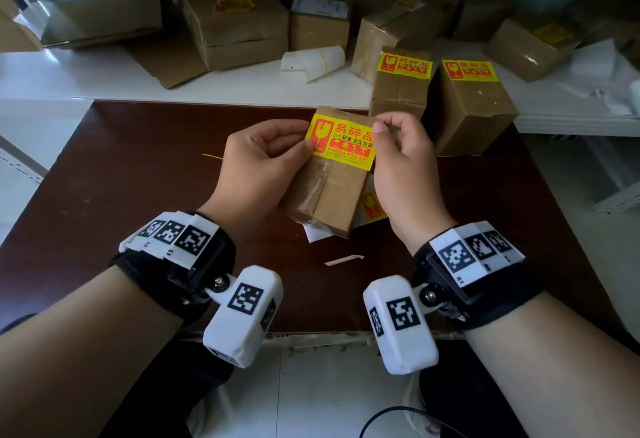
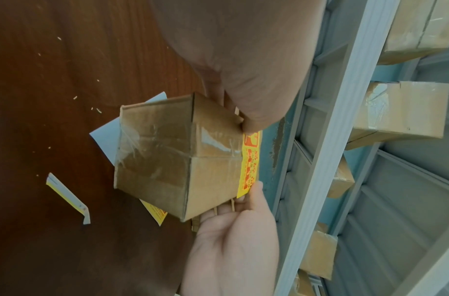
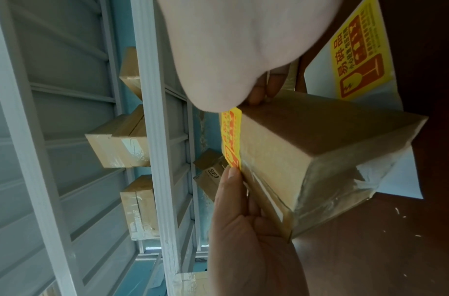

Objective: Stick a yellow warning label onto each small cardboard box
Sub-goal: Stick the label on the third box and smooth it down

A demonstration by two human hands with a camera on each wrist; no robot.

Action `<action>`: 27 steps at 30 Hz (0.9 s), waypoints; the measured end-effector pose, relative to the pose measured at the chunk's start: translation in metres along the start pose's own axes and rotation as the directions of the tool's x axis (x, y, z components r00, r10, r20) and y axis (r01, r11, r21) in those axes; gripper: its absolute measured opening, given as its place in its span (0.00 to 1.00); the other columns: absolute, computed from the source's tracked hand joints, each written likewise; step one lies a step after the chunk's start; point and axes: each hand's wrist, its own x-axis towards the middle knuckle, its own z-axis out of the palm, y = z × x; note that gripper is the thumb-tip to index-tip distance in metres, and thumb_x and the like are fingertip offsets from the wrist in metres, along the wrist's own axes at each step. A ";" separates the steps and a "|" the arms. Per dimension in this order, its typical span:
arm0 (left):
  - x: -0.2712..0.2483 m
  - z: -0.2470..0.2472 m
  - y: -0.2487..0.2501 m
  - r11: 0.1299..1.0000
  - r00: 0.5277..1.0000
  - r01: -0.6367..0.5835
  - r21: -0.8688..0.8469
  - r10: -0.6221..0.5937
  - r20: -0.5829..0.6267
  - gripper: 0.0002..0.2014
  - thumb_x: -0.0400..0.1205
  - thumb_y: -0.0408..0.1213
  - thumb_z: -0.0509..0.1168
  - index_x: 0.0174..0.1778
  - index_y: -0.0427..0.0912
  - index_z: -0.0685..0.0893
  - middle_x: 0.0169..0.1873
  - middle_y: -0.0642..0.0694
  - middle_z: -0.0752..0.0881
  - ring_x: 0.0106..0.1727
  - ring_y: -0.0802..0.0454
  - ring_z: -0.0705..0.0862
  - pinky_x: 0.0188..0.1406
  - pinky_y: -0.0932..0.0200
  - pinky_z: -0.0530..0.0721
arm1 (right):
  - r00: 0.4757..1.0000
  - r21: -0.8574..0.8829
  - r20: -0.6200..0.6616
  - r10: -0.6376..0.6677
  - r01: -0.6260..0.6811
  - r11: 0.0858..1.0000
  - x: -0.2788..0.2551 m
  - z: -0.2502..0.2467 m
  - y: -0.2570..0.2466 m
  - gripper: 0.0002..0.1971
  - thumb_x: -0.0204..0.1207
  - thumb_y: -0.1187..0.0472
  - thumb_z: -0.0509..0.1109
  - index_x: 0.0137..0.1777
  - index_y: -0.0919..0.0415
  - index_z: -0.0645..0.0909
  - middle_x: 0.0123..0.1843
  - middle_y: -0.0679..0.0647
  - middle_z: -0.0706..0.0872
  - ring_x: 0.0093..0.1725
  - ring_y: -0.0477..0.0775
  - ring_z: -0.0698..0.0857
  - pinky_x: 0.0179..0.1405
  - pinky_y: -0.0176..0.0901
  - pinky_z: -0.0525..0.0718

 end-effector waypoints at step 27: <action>-0.001 -0.009 0.007 0.907 0.907 0.415 0.075 -0.419 0.035 0.21 0.91 0.57 0.69 0.62 0.41 0.94 0.52 0.41 0.96 0.57 0.39 0.95 0.61 0.43 0.91 | 0.936 0.190 0.026 0.350 -0.348 0.918 -0.022 -0.006 -0.015 0.13 0.93 0.45 0.70 0.71 0.47 0.84 0.64 0.46 0.88 0.67 0.49 0.87 0.61 0.48 0.84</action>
